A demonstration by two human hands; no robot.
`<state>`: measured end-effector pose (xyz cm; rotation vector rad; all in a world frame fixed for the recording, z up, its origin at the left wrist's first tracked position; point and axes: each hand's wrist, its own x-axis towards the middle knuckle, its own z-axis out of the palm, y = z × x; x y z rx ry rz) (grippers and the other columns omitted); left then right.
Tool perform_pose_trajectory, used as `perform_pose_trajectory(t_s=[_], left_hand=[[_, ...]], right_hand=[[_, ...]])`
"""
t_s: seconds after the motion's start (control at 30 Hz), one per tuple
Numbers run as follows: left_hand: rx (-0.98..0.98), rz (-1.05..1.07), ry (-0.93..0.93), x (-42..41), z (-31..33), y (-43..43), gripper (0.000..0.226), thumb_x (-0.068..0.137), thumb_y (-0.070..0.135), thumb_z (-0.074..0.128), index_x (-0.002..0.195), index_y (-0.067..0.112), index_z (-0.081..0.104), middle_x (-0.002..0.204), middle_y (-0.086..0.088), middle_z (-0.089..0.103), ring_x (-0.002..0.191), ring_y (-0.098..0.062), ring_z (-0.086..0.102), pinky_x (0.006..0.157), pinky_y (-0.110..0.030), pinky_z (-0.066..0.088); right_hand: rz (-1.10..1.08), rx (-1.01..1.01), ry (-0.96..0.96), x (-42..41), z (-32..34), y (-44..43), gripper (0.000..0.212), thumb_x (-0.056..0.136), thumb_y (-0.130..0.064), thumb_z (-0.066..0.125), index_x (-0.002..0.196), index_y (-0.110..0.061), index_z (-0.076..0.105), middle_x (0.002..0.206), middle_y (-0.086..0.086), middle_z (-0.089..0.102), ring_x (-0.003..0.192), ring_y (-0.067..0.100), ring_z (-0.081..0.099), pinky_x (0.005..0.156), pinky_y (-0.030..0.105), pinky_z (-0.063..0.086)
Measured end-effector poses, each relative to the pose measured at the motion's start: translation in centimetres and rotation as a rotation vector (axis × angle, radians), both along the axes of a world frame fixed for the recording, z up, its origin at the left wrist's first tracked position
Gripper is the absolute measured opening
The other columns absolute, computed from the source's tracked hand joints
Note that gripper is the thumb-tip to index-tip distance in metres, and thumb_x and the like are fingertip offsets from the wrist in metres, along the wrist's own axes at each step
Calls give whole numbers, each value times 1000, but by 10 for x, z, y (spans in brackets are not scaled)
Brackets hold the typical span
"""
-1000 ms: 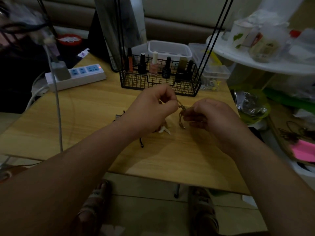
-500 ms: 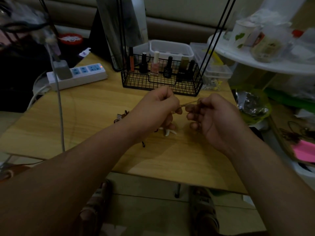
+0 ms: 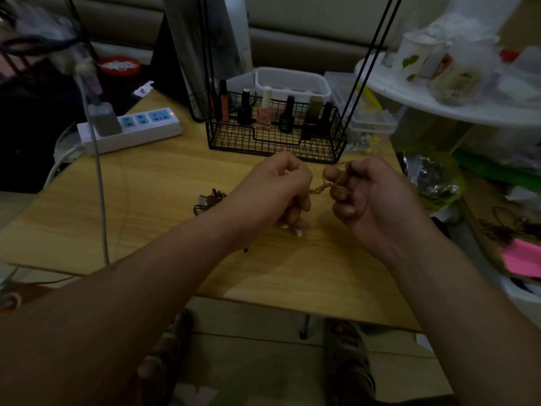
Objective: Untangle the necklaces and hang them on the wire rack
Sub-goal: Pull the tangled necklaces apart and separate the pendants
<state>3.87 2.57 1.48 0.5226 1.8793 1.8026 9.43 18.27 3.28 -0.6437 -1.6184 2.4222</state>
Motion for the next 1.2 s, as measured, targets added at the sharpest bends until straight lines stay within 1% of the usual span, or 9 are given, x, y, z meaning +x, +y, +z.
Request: perform_pose_trajectory(t_s=[0.13,0.23,0.33,0.57,0.67,0.77,0.83,1.03,1.2], left_hand=[[-66,-117,1,2,0,1,21,106,29,55,101,12,68,72,-5,55,55,-15,47,68,-42,56],[-81,-163,21,4,2,-1,27,108,34,52,95,16,66,72,-9,44,56,-12,41,61,-29,54],[-96,-166,41,2,1,-2,26,108,28,54,102,5,65,59,3,41,51,-9,37,50,-19,45],[-125,-113,38,-1,-3,1,16,107,22,55,97,13,63,75,-2,66,48,-7,41,52,-24,48],[-164,-85,58,-2,-3,1,17,107,23,54,97,12,63,61,-2,55,46,-5,42,53,-25,50],[-150,-96,28,-2,-1,-1,16,108,22,50,100,12,59,78,-24,66,47,-9,40,48,-24,44],[-130,-110,-8,-1,0,-1,14,109,21,48,101,13,56,88,-17,74,47,-10,39,49,-26,41],[-190,-142,1,-1,-4,-1,25,105,38,58,107,14,66,73,0,64,52,-8,47,61,-34,45],[-186,-149,-4,-2,-5,-1,24,105,29,61,100,7,71,68,2,54,51,-4,48,64,-31,51]], right_hand=[[1,65,-5,0,0,1,11,102,-17,43,97,-13,52,74,3,67,54,12,47,43,22,31],[22,135,-7,1,0,0,17,103,-17,43,91,-13,56,71,2,63,57,13,49,47,24,32],[41,206,-11,3,0,0,22,103,-16,43,87,-13,57,70,2,62,58,13,51,51,27,35],[69,291,12,4,-4,0,14,102,-13,44,99,-8,57,73,4,63,66,17,59,64,34,46],[53,307,-17,2,-6,-1,15,102,-14,46,96,-10,59,72,3,62,69,17,61,67,36,47],[36,273,-32,1,-7,2,14,103,-14,46,95,-12,58,70,3,59,70,19,58,64,35,44],[35,237,-36,0,-6,2,14,103,-14,46,95,-12,57,68,2,58,69,19,58,61,33,43],[59,213,-3,-1,-6,1,18,102,-11,44,88,-11,55,66,2,55,62,15,56,58,30,41],[80,283,35,1,-6,1,17,103,-13,43,90,-10,54,67,2,58,64,16,59,63,33,45]])
